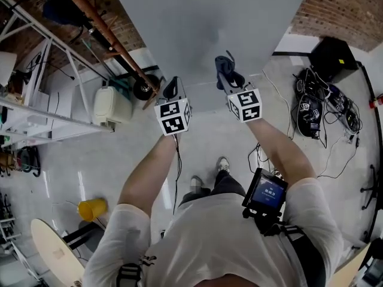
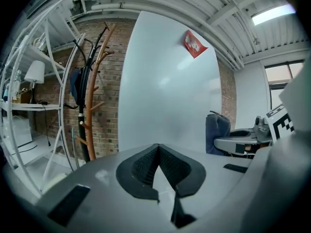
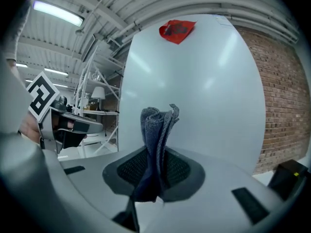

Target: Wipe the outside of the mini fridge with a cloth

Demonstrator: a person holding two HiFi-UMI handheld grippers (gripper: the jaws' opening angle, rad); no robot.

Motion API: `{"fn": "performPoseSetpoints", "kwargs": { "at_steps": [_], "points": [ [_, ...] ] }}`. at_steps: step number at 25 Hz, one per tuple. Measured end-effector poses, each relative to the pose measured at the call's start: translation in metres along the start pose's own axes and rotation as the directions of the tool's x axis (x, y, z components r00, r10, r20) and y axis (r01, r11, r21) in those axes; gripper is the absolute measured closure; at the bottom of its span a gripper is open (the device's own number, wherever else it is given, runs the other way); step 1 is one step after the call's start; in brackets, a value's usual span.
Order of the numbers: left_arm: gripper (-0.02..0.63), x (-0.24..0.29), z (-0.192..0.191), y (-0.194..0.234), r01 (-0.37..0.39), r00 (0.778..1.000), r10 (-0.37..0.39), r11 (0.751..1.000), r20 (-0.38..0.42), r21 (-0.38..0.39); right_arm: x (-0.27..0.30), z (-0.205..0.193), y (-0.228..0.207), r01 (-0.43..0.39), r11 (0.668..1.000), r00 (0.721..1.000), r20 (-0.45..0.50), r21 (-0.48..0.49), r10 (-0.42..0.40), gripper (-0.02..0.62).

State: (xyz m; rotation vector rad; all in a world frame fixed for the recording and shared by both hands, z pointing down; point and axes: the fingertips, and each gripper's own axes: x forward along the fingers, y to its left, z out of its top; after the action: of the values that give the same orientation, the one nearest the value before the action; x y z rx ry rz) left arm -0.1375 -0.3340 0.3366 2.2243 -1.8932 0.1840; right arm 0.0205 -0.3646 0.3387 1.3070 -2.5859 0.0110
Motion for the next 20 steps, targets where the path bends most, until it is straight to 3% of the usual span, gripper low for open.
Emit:
{"fn": "performPoseSetpoints", "kwargs": {
  "at_steps": [6,13,20],
  "points": [
    [0.606,-0.027,-0.012,0.037,-0.008,1.000,0.008,1.000,0.007,0.003,0.012,-0.001,0.069,-0.042,0.999,0.999,-0.004,0.002,0.042,0.515],
    [0.606,-0.027,-0.033,0.061,-0.043,0.999,0.044,0.999,0.021,-0.012,0.038,-0.024,0.107,-0.115,0.993,0.993,-0.015,-0.007,0.115,0.515],
    [0.606,-0.002,-0.087,0.071,-0.077,0.996,0.078,0.997,0.051,-0.008,0.069,-0.088,0.122,-0.175,0.984,0.985,-0.006,-0.021,0.175,0.515]
  ]
}}
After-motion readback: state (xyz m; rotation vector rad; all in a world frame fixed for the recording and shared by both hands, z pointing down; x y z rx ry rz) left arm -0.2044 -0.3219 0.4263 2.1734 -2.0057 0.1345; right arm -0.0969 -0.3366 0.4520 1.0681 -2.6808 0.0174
